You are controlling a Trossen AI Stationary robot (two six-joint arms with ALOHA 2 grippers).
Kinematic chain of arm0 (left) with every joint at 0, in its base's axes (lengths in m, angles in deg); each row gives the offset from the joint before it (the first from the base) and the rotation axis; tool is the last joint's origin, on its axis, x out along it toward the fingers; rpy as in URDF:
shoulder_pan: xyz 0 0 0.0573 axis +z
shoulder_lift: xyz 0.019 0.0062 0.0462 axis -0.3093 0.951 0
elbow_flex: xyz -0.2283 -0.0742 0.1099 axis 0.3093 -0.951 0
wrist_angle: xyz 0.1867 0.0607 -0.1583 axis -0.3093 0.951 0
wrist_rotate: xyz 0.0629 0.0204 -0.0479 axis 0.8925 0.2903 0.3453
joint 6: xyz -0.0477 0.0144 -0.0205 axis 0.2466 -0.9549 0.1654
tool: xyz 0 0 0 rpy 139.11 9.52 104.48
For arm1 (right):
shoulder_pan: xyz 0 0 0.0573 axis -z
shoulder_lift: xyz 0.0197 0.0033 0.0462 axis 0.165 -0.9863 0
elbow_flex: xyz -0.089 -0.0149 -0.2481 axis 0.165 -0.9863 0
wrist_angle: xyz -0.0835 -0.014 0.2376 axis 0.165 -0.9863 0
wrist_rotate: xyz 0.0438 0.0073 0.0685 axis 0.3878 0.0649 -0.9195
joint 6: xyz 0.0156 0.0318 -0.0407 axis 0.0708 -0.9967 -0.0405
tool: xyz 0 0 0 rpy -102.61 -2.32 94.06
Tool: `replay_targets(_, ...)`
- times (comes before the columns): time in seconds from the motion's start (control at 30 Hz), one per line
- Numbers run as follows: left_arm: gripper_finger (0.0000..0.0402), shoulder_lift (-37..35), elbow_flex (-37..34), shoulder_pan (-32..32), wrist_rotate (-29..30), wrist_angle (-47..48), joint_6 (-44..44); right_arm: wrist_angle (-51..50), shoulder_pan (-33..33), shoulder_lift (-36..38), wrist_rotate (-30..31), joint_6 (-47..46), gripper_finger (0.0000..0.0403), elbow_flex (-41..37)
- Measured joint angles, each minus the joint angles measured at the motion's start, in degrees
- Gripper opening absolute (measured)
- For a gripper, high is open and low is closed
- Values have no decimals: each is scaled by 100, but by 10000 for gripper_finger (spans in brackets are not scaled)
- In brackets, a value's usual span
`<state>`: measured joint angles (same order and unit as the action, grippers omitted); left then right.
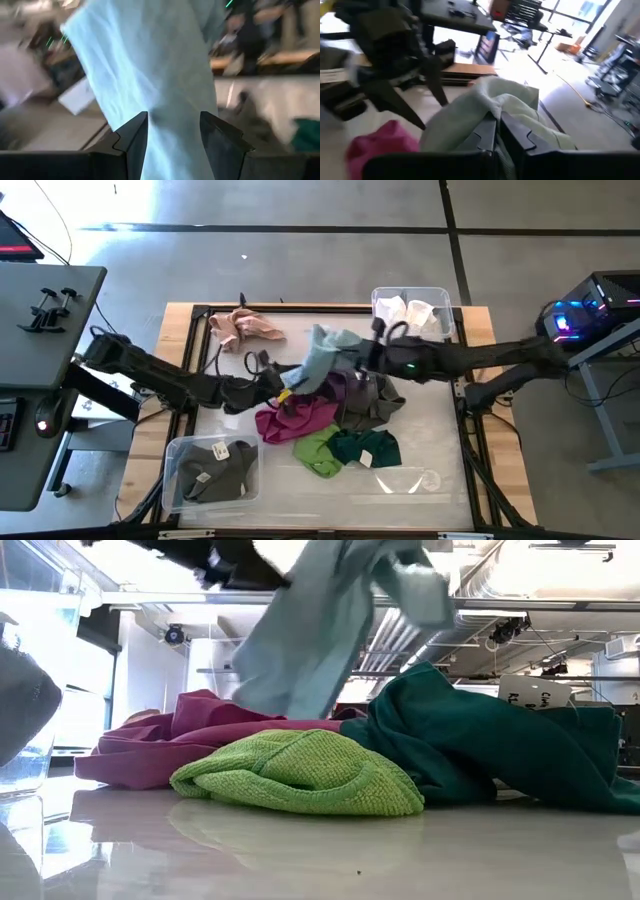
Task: Sort towels by color in basket
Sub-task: Put the light blue towel into the top transparent bin
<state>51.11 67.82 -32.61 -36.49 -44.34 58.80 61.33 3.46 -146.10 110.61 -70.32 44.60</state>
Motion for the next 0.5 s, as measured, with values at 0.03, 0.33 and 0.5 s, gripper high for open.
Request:
replay_targets(0.03, 168, 120, -18, 11, -205, -431, -251, -154, -102, 114, -2, -30, 5, 0)
replay_targets(0.33, 168, 1084, -8, 147, -1733, -2745, -961, -3129, -888, 523, 466, -1929, 4, 0)
replay_targets(0.5, 168, 1257, -5, 270, -1789, -2524, -487, -4123, -1206, 360, 494, -3036, 6, -26)
